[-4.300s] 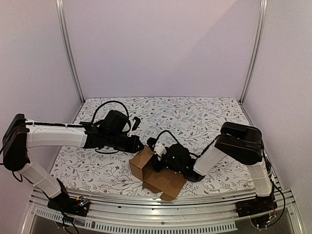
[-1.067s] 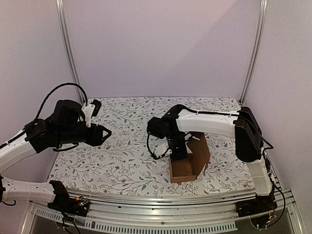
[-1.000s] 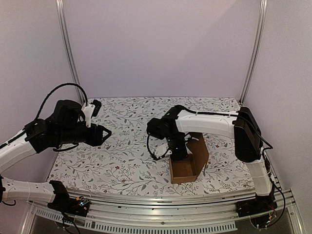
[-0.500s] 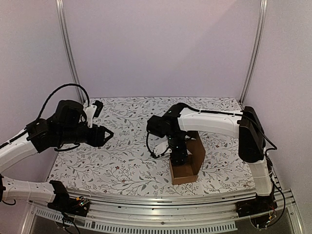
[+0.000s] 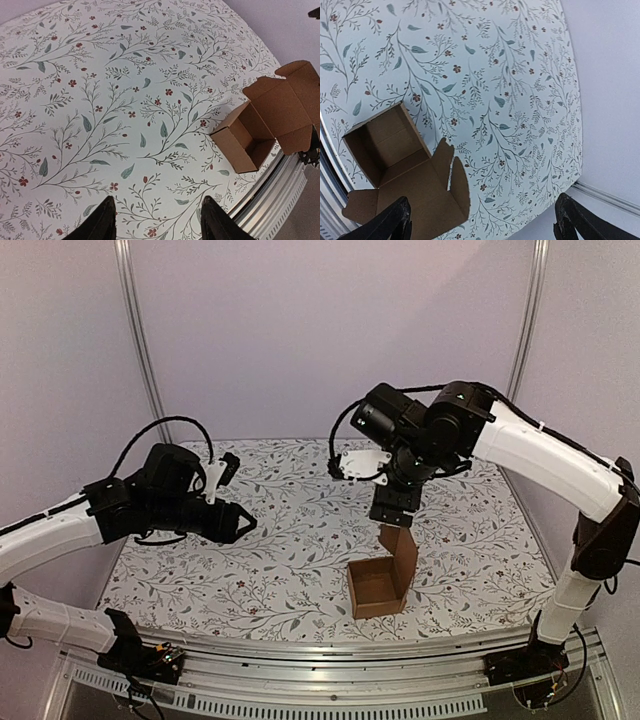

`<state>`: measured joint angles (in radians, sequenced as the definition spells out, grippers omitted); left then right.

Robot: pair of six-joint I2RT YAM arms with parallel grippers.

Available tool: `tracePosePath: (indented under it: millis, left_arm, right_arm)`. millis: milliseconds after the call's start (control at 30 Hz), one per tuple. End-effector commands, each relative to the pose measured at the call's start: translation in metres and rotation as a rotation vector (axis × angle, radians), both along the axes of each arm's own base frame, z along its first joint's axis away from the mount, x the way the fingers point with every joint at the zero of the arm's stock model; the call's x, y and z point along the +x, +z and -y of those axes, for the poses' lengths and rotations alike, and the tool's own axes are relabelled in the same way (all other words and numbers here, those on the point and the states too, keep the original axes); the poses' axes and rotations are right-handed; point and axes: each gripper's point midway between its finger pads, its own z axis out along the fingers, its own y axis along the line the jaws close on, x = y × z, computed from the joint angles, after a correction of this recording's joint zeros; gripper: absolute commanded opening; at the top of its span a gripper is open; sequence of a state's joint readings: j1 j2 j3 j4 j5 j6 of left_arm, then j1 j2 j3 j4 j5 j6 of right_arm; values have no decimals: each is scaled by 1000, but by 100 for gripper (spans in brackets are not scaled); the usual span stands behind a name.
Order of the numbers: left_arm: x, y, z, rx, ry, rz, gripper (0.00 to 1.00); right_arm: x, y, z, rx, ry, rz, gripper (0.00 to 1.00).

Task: Fold the paper box

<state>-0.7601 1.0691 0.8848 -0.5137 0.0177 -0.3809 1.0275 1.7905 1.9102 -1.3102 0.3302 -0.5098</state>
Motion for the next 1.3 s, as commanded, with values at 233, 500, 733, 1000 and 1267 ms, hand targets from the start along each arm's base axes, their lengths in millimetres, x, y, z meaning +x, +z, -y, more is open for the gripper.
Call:
tracePosePath:
  millis: [233,500,733,1000,1267]
  left_arm:
    - [15,-1,29,-57,-46,-36,57]
    - [16,-8,29,-37,-50,-44,57]
    - [12,-15,30,-42,-65,-57,57]
    - [8,-17,31,-50,-90,-55,57]
    - [4,-20,30,-49,-99,-58,57]
  right_arm:
    - [12,36,73,276,-653,18,99]
    - [-25,33,65,487,-775,-207,98]
    - [-45,30,65,530,-883,-330,82]
    - [-55,-6,57,436,-939,-400,68]
    - [-56,-21,42,405,-940,-421,59]
